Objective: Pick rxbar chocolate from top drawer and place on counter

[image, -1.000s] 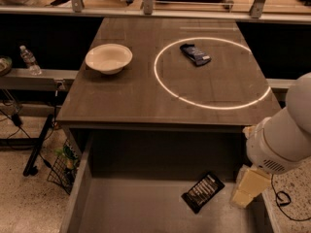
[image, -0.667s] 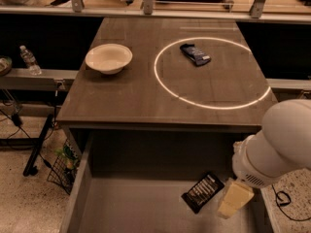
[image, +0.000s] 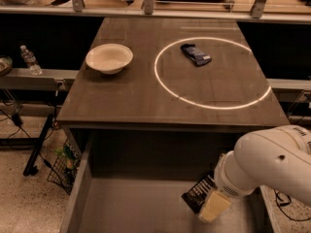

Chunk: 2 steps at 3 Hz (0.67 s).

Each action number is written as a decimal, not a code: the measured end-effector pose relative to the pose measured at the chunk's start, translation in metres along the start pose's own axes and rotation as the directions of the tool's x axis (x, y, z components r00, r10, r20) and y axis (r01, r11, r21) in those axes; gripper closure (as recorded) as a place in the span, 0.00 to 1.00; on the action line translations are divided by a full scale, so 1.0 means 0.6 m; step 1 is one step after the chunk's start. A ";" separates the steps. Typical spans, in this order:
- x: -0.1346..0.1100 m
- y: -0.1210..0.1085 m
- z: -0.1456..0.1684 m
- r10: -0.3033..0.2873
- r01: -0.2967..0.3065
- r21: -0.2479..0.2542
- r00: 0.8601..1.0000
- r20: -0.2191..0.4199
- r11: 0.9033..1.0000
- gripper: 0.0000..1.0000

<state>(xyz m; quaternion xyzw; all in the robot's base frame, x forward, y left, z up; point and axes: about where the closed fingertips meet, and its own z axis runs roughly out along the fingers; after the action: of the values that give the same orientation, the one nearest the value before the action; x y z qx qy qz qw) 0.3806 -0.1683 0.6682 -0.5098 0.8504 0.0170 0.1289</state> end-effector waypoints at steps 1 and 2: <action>0.001 -0.010 0.058 0.056 -0.056 0.007 0.998 0.012 0.998 0.00; -0.003 -0.020 0.106 0.114 -0.114 0.003 0.993 0.024 0.994 0.00</action>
Offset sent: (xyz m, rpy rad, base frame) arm 0.0391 0.0099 -0.0938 0.0745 0.0140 -0.1778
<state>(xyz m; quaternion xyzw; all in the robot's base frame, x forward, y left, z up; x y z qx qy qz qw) 0.4044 -0.1623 0.6080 -0.4601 0.8764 0.0287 0.1389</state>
